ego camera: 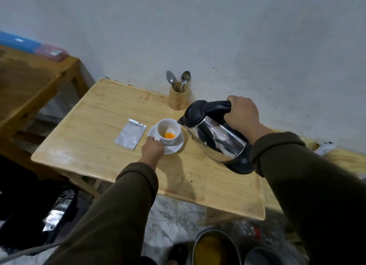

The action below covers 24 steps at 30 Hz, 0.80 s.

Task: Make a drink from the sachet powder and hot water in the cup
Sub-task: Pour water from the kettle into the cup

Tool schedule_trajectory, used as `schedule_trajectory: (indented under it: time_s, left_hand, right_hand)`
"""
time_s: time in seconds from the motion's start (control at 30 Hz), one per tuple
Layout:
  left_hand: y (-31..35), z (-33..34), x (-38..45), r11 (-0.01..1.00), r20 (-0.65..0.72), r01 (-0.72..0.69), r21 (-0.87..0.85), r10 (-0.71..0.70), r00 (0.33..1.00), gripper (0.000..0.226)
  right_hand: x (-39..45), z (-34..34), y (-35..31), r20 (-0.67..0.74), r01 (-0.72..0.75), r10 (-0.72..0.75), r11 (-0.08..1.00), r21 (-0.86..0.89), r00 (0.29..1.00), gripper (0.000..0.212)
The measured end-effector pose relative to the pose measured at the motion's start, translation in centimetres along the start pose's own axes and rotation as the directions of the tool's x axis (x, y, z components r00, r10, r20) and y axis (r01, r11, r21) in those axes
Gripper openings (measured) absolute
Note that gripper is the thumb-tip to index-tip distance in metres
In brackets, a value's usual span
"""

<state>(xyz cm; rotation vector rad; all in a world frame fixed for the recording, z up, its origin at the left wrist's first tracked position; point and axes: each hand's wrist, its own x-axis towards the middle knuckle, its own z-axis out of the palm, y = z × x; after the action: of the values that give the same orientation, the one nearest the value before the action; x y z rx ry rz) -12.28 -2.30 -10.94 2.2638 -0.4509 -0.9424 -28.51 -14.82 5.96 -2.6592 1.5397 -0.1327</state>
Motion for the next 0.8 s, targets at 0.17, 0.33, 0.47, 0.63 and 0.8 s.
schedule_trajectory:
  time_s: [0.17,0.33,0.47,0.63,0.8]
  left_hand:
    - [0.1,-0.2,0.4,1.000,0.024,0.006,0.030,-0.006,1.000,0.042]
    - [0.0,-0.1,0.7,0.999,0.037,0.014,0.044,-0.016,0.999,0.042]
    - [0.2,-0.2,0.6,0.998,0.049,0.044,0.037,-0.046,0.998,0.043]
    - [0.3,-0.4,0.3,0.996,0.062,0.029,0.081,-0.034,0.998,0.042]
    - [0.5,-0.5,0.1,0.995,0.061,0.034,0.092,-0.040,0.997,0.043]
  right_hand:
    - [0.3,-0.2,-1.7,0.040,0.016,-0.013,0.996,-0.082,0.999,0.012]
    - [0.6,-0.4,-2.7,0.047,0.077,-0.070,0.980,-0.185,0.996,0.023]
    - [0.8,-0.4,-2.9,0.052,0.099,-0.089,0.967,-0.234,0.995,0.023]
    - [0.8,-0.3,-3.2,0.068,0.097,-0.082,0.961,-0.258,0.994,0.023]
    - [0.8,-0.2,-3.5,0.072,0.106,-0.089,0.953,-0.285,0.993,0.024]
